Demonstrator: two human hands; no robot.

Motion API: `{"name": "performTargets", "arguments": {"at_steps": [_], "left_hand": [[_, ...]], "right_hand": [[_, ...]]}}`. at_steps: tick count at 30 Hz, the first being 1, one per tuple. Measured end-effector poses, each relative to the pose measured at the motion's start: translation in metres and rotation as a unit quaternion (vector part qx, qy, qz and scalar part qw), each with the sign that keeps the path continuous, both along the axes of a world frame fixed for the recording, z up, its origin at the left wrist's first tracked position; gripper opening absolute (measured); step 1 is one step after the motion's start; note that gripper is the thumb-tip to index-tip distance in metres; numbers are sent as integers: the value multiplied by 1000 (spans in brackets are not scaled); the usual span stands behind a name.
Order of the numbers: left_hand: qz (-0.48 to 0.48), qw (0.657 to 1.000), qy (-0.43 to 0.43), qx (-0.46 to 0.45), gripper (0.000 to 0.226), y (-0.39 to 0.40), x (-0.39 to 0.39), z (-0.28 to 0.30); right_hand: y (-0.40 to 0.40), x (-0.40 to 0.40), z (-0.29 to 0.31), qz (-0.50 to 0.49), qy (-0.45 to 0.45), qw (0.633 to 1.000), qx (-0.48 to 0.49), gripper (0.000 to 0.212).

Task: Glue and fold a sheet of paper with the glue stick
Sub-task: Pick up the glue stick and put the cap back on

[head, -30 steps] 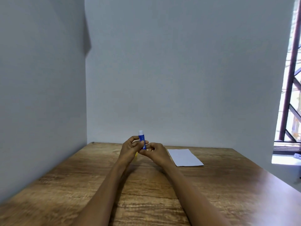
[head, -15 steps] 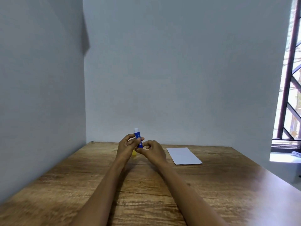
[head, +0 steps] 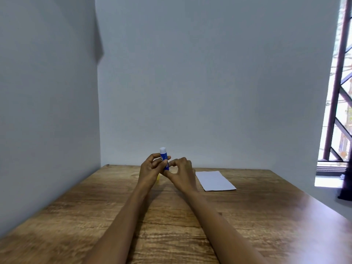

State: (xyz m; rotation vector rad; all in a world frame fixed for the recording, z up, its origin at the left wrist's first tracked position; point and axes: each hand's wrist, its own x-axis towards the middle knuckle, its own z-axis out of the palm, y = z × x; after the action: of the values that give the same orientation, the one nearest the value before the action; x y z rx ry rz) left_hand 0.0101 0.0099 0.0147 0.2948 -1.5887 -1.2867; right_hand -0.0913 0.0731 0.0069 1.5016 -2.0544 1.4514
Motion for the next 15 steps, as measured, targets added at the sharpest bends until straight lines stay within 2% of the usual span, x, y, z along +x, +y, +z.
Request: {"name": "performTargets", "arguments": {"at_steps": [4,7,10,13,15], "left_hand": [[-1,1000,-19,-7,31,-3,3,-5],[37,998,-47,-25,28,-5,0,-7],[60,994,-75,-49,28,-11,0,-8],[71,993,-81,-53,31,-14,0,-8],[71,994,-68,-54,30,-10,-2,-7]], "right_hand": [[4,-1,-5,158,-55,985,49,39],[8,-8,-8,185,-42,979,70,36],[8,-9,-8,171,-25,984,49,32],[6,-11,-7,65,60,996,18,29],[6,-11,-4,1,77,997,-12,32]]}}
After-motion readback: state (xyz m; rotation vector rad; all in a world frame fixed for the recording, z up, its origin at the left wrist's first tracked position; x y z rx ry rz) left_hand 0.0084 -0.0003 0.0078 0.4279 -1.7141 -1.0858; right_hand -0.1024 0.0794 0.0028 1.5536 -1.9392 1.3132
